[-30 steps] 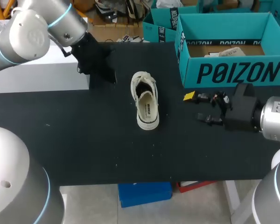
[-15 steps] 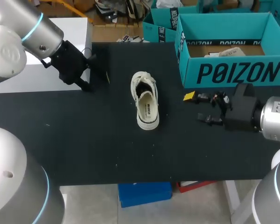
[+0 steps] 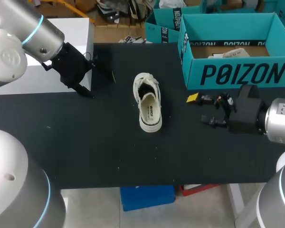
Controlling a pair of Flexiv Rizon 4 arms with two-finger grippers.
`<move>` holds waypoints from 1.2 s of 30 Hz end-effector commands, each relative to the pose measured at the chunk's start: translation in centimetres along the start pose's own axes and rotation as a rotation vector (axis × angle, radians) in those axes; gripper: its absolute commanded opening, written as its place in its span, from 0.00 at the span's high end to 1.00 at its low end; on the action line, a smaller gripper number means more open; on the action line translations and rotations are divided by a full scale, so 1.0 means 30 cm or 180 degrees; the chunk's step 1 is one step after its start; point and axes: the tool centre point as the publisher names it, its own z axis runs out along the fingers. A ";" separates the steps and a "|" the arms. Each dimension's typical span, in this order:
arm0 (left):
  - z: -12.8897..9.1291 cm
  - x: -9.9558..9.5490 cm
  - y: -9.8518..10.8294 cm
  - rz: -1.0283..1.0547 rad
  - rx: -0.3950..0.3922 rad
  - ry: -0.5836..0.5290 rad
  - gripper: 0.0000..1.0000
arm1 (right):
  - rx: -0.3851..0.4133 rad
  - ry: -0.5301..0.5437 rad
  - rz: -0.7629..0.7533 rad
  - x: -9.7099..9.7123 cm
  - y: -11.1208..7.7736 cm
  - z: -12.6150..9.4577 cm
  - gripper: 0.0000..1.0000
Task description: Take the shoe out of the shoebox, open the shoe tongue, remove and reinsert the insole, then place the shoe into the shoebox
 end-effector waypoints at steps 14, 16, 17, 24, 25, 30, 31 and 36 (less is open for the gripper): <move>0.003 0.002 -0.004 0.0006 -0.0019 -0.0004 0.00 | 0.0000 -0.0002 0.0000 0.001 0.000 0.001 0.00; 0.003 0.002 -0.004 0.0006 -0.0019 -0.0004 0.00 | 0.0000 -0.0002 0.0000 0.001 0.000 0.001 0.00; 0.003 0.002 -0.004 0.0006 -0.0019 -0.0004 0.00 | 0.0000 -0.0002 0.0000 0.001 0.000 0.001 0.00; 0.003 0.002 -0.004 0.0006 -0.0019 -0.0004 0.00 | 0.0000 -0.0002 0.0000 0.001 0.000 0.001 0.00; 0.003 0.002 -0.004 0.0006 -0.0019 -0.0004 0.00 | 0.0000 -0.0002 0.0000 0.001 0.000 0.001 0.00; 0.003 0.002 -0.004 0.0006 -0.0019 -0.0004 0.00 | 0.0354 -0.0273 -0.0268 0.032 0.090 0.011 0.00; 0.003 0.002 -0.004 0.0006 -0.0019 -0.0004 0.00 | 0.0434 -0.0367 -0.0319 0.037 0.107 0.022 0.00; 0.003 0.002 -0.004 0.0006 -0.0019 -0.0004 0.00 | 0.0940 -0.1003 -0.0658 0.068 0.179 0.078 0.00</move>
